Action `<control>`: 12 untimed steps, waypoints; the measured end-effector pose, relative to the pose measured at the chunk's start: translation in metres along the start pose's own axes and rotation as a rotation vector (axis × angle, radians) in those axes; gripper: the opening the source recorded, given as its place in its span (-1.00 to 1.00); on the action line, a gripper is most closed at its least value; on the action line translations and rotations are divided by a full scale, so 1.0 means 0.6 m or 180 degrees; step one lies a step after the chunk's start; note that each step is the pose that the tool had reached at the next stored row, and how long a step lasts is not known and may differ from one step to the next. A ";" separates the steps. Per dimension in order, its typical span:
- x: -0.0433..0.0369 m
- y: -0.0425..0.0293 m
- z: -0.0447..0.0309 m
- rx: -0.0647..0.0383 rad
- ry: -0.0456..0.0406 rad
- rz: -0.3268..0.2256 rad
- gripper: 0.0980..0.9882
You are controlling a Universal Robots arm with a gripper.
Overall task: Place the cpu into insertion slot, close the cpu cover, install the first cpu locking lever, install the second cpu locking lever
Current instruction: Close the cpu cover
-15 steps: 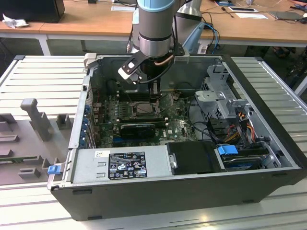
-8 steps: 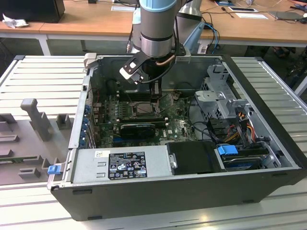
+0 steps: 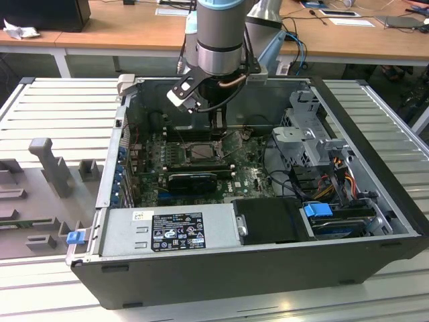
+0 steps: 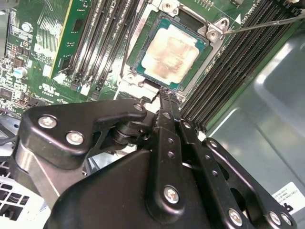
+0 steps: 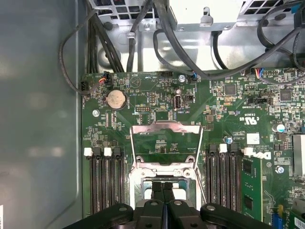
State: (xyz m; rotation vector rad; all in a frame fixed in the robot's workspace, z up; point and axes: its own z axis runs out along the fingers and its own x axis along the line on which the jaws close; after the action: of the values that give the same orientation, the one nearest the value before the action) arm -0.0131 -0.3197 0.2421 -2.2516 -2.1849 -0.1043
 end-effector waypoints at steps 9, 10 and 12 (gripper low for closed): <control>0.000 0.006 -0.003 0.0037 -0.0001 0.0002 -0.98; 0.000 0.007 -0.003 0.0042 -0.0002 0.0002 -0.98; 0.000 0.009 -0.003 0.0054 -0.0002 0.0002 -0.98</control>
State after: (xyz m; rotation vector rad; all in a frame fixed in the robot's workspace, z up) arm -0.0075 -0.3197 0.2440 -2.2441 -2.1768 -0.0848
